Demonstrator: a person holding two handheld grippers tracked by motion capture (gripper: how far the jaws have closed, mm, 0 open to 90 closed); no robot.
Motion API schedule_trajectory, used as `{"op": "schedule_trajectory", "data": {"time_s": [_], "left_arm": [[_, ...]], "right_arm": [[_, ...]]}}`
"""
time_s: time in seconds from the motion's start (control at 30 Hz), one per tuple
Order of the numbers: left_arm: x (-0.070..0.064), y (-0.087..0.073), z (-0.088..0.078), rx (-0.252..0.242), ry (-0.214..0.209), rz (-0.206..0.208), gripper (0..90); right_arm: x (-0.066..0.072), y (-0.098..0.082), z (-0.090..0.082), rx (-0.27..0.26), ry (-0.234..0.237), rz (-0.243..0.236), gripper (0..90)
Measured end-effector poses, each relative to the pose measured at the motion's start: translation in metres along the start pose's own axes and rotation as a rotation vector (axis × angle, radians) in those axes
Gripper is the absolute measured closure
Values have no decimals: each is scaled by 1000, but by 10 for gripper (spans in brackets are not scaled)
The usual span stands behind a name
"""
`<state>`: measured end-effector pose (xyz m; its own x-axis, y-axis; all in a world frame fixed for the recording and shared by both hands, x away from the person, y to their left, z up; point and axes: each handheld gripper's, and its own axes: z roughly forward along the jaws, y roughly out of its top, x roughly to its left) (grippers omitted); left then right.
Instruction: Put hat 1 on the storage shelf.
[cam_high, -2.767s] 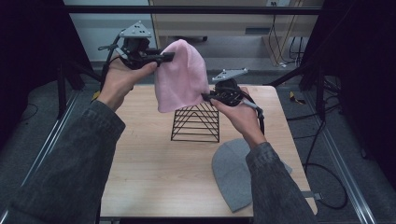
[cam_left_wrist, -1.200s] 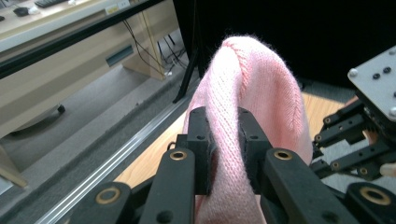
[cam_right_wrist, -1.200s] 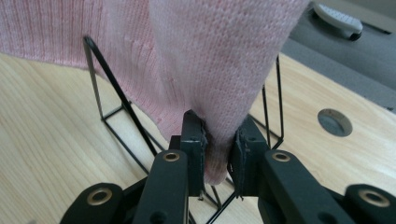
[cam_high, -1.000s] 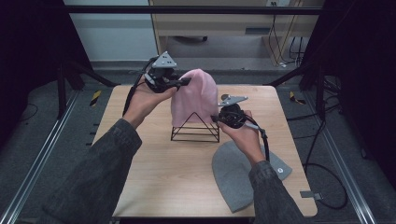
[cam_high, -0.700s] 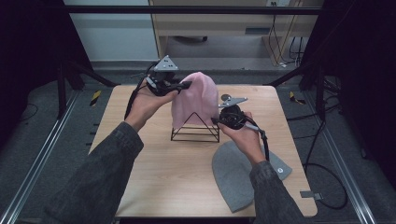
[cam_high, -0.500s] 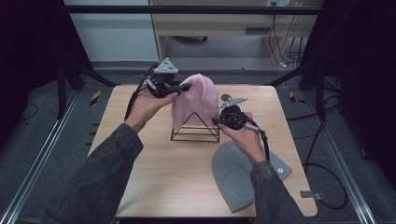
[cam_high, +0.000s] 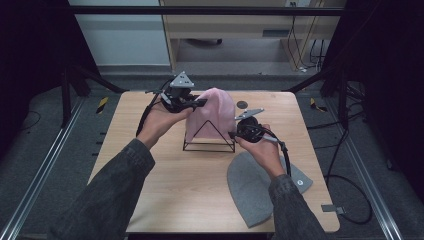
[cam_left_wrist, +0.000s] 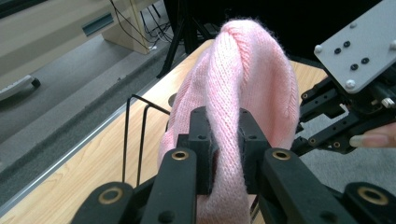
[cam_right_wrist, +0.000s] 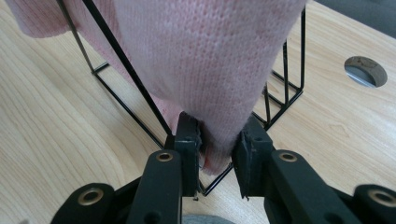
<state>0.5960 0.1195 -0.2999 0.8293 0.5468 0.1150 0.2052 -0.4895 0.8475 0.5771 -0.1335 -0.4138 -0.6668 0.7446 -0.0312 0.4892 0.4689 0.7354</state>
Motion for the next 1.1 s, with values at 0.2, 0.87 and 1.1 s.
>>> {"op": "schedule_trajectory", "data": {"time_s": [0.2, 0.87, 1.1], "left_arm": [[-2, -4, 2, -7, -11, -21, 795], [-8, -18, 14, 12, -47, -39, 788], [-3, -26, 14, 30, -82, -82, 738]], "right_arm": [[-1, -6, 1, 4, 2, 13, 719], [-7, -22, -15, 20, -16, 22, 585], [-12, -30, -28, 21, -38, 28, 568]]}}
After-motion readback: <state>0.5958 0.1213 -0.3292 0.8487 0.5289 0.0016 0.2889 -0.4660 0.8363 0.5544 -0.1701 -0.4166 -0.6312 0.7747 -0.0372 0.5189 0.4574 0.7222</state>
